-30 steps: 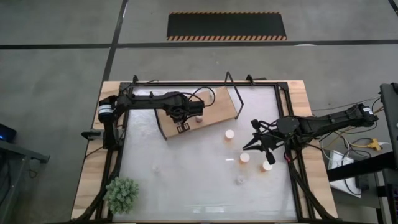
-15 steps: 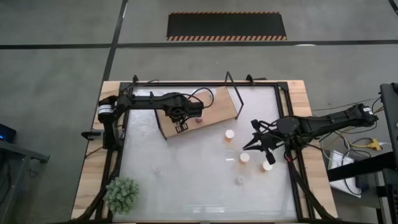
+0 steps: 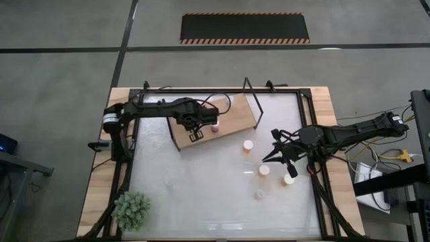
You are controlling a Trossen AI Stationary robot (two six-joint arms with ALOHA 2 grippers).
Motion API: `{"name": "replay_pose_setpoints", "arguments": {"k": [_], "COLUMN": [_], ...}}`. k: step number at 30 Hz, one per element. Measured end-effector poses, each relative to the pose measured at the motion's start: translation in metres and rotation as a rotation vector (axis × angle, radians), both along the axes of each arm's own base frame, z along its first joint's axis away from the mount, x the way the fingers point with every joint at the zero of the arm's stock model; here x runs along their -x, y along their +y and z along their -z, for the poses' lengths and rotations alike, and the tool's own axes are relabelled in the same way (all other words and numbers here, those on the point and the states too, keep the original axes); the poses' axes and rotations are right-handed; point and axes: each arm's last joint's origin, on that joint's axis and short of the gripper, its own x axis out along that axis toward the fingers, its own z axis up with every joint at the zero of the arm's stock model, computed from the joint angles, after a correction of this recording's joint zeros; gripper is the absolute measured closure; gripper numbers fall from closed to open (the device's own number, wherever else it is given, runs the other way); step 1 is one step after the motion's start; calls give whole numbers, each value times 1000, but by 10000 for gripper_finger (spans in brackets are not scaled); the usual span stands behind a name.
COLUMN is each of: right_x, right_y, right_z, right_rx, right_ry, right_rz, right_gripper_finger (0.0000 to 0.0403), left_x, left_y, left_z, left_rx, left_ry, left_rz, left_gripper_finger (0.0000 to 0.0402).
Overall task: Pick and place medicine bottles onto shelf by color
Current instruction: Put the top orange pill bottle on the shelf
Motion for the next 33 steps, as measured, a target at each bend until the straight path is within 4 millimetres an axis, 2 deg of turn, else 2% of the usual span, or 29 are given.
{"name": "replay_pose_setpoints", "arguments": {"k": [4, 6, 11, 14, 18, 22, 27, 33], "right_x": [-1, -4, -17, -28, -45, -64, -85, -109], "right_y": [0, 0, -2, -2, 1, 3, 1, -11], "right_z": [0, 0, 2, -2, -14, -23, -31, -25], "right_rx": [-75, -123, -146, -122, -97, -55, 34, 112], "right_ry": [21, 25, 33, 43, 91, 194, 370, 623], "right_rz": [26, 61, 228, 291, 326, 355, 431, 489], "right_gripper_finger": [390, 390, 378, 354, 305, 251, 193, 139], "left_x": [3, 3, 7, 14, 29, 45, 61, 78], "left_y": [-16, -29, -71, -93, -115, -126, -128, -124], "left_z": [-22, -37, -66, -73, -68, -56, -47, -40], "left_rx": [-29, -47, -90, -121, -151, -162, -217, -303], "left_ry": [-102, -217, -476, -615, -773, -906, -1033, -1125], "left_rz": [41, 99, 342, 484, 609, 656, 719, 771], "left_gripper_finger": [385, 385, 385, 385, 385, 385, 385, 385]}}
